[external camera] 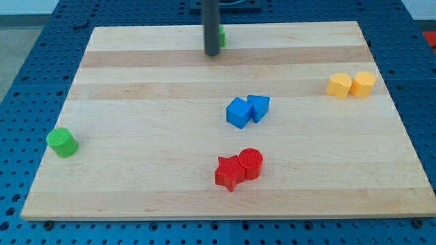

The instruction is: Push the green circle slightly up

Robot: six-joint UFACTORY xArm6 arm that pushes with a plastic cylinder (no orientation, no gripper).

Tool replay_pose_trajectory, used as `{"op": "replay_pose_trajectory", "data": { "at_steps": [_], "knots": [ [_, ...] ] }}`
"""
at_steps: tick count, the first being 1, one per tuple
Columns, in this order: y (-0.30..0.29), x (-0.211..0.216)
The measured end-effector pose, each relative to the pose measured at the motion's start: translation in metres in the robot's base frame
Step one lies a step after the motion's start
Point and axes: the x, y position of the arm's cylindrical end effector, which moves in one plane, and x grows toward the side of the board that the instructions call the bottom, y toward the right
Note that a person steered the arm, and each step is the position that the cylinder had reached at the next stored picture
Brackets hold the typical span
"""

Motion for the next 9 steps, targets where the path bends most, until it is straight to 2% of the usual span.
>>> {"op": "replay_pose_trajectory", "data": {
  "at_steps": [1, 2, 3, 4, 9],
  "knots": [
    [-0.061, 0.029],
    [-0.132, 0.075],
    [-0.223, 0.11],
    [-0.244, 0.119],
    [-0.245, 0.198]
  ]
}}
